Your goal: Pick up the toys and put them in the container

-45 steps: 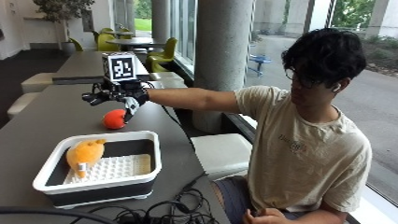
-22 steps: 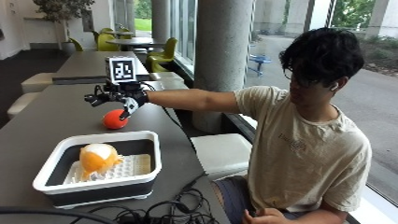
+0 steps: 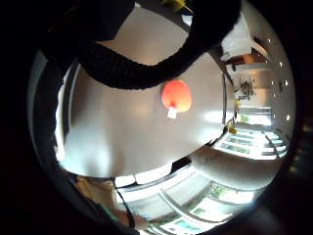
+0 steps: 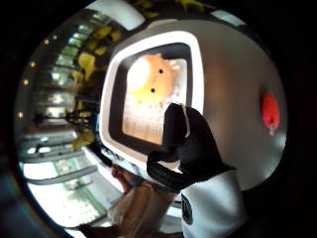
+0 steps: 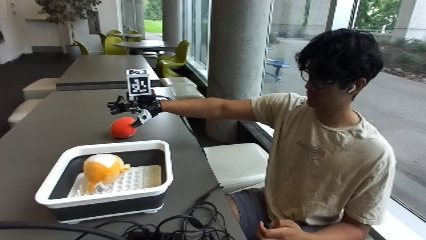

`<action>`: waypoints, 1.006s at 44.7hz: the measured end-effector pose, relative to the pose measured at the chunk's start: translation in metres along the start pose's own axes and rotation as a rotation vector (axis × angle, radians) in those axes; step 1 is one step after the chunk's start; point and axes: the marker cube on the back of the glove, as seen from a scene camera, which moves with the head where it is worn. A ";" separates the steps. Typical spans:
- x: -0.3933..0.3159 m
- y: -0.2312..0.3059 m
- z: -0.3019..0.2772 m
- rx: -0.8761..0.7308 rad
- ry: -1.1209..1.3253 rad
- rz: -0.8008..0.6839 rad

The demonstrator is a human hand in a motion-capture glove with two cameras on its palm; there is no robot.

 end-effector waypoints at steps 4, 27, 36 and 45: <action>0.009 0.007 0.018 0.000 -0.158 0.020; 0.128 0.050 0.069 -0.009 0.014 0.124; 0.073 0.052 0.051 0.011 -0.008 0.076; 0.078 0.053 0.051 0.027 -0.009 0.064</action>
